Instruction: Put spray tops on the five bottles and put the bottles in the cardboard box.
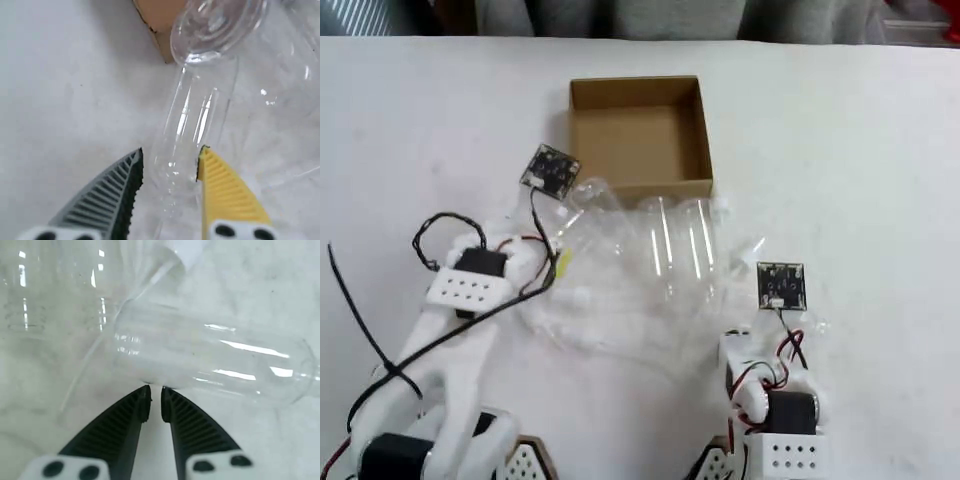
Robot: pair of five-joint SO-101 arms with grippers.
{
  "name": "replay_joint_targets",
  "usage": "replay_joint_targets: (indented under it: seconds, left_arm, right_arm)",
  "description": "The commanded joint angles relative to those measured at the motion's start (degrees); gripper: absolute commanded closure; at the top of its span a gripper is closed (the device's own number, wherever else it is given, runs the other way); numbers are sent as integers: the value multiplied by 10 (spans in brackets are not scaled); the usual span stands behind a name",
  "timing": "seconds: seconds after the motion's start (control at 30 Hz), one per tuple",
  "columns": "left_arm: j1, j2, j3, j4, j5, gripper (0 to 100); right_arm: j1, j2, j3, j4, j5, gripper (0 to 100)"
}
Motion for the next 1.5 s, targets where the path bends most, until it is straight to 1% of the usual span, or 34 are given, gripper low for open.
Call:
replay_joint_targets:
  seconds: [0.0,0.13,0.33,0.57,0.7,0.83,0.9,1.0,1.1,1.27,1.37,1.47]
  left_arm:
    - [2,30,-33,-43,-11,800]
    - [4,84,-40,-62,-11,797]
    - [-9,185,-111,-13,-11,717]
    - [-29,288,-230,73,-5,740]
    - [-39,313,-259,87,-5,783]
    - [-43,313,-258,88,-9,876]
    - [-58,313,-259,105,-6,897]
    - [-87,305,-274,162,-5,870]
    - [-114,268,-279,216,-5,849]
    - [-145,167,-256,263,0,849]
    - [-167,105,-225,261,60,847]
    - [-192,58,-198,261,156,846]
  right_arm:
    - [3,-6,4,-2,7,978]
    - [3,-6,4,-1,7,976]
    - [5,-6,4,-1,7,977]
    - [5,-6,4,-1,7,978]
    - [5,-6,4,-1,7,978]
    - [6,-6,4,-1,7,977]
    - [6,-6,4,-1,7,976]
    - [6,-6,4,-1,7,976]
    - [6,-6,4,-1,7,975]
    - [6,-6,4,-1,7,975]
    - [6,-6,4,-1,7,976]
    - [6,-6,4,-1,7,977]
